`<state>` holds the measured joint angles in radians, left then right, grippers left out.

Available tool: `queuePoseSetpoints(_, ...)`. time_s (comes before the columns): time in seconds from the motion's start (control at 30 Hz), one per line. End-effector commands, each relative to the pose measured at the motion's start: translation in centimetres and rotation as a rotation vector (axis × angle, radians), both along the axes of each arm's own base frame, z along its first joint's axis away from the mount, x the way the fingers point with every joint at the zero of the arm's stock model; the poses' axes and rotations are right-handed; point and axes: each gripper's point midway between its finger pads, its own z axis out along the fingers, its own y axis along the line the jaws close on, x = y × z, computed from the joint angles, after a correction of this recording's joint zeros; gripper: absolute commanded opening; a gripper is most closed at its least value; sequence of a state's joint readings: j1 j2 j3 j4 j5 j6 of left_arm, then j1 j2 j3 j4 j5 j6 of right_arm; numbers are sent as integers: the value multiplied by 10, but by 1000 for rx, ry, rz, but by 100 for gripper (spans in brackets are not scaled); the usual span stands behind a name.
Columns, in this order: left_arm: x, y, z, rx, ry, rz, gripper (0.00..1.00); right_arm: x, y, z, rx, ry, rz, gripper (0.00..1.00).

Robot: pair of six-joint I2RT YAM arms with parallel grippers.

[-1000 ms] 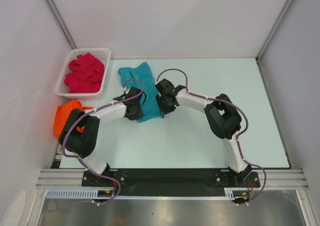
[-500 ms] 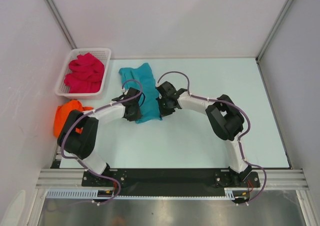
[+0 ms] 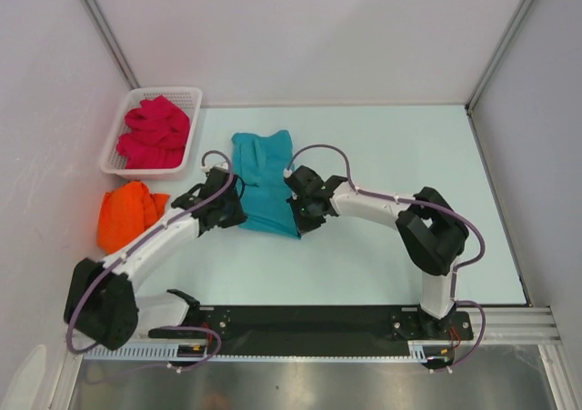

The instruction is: Fold and stack the t-shirts

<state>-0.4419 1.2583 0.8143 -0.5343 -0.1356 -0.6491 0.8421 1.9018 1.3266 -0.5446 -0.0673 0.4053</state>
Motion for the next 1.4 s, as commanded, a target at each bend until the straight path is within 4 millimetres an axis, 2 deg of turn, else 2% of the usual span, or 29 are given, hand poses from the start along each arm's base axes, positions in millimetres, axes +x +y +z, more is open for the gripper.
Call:
queuePoseSetpoints(0.0,-38,13,12,-41,-8,12,19,-38,-12,19,-55,1,3,0)
queuePoseSetpoints(0.07,-54,15,9,-65,2,7,19,-59,-8,28,-49,7,22,0)
queuePoseSetpoints(0.13,-68,16,18,-111,-17,11,20,-66,-7,37,-49,-16,18,0)
queuePoseSetpoints(0.2,-80,17,15,-138,-9,30,20,-77,-2,43,-46,-19,27,0)
queuePoseSetpoints(0.33,-80,10,34,-197,-41,26,21,-70,11,59,-25,-49,38,0)
queuePoseSetpoints(0.37,-77,10,37,-193,-44,34,21,-66,11,54,-56,-48,39,0)
queuePoseSetpoints(0.4,-73,10,39,-188,-57,39,21,-55,20,67,-31,-73,37,0)
queuePoseSetpoints(0.47,-58,14,43,-138,-77,53,21,-42,25,64,-64,-83,58,0)
queuePoseSetpoints(0.5,-53,15,45,-122,-77,56,21,-27,34,78,-36,-110,53,0)
queuePoseSetpoints(0.53,-43,15,54,-109,-93,63,21,-20,36,82,-45,-119,67,0)
queuePoseSetpoints(0.57,-34,16,49,-74,-81,64,21,-13,39,86,-43,-130,70,0)
queuePoseSetpoints(0.6,-27,15,49,-62,-81,63,21,5,46,94,-25,-152,58,0)
queuePoseSetpoints(0.63,-16,15,57,-61,-98,72,21,12,47,97,-26,-160,69,0)
queuePoseSetpoints(0.7,-2,14,53,-29,-86,71,21,34,45,97,-35,-166,53,0)
queuePoseSetpoints(0.73,9,14,61,-31,-106,78,21,45,49,106,-19,-186,57,0)
queuePoseSetpoints(0.77,17,15,53,-4,-82,77,21,52,49,109,-13,-192,53,0)
queuePoseSetpoints(0.8,23,16,53,3,-82,81,21,59,48,101,-24,-181,50,0)
queuePoseSetpoints(0.87,39,17,59,13,-97,90,20,80,42,106,-14,-189,32,0)
queuePoseSetpoints(0.9,44,18,51,30,-74,96,21,86,39,102,-20,-183,28,0)
queuePoseSetpoints(0.97,59,21,56,36,-86,110,20,102,33,95,-26,-174,15,0)
queuePoseSetpoints(1.0,64,24,48,55,-67,118,21,108,31,94,-25,-173,11,0)
queuePoseSetpoints(1.03,71,25,51,55,-74,126,20,113,30,84,-34,-158,7,0)
queuePoseSetpoints(1.07,76,26,49,63,-72,129,20,125,25,87,-28,-170,-15,0)
queuePoseSetpoints(1.17,92,31,41,83,-53,146,20,141,21,73,-20,-139,-20,0)
queuePoseSetpoints(1.23,105,36,35,97,-39,167,20,155,22,79,-3,-155,-24,0)
queuePoseSetpoints(1.27,109,37,34,100,-39,170,20,160,23,68,-11,-142,-26,0)
queuePoseSetpoints(1.3,113,38,30,101,-29,174,20,174,25,81,16,-174,-38,0)
queuePoseSetpoints(1.33,121,41,28,101,-25,185,20,176,24,83,18,-170,-34,0)
queuePoseSetpoints(1.37,125,41,26,100,-21,186,20,180,25,72,9,-158,-36,0)
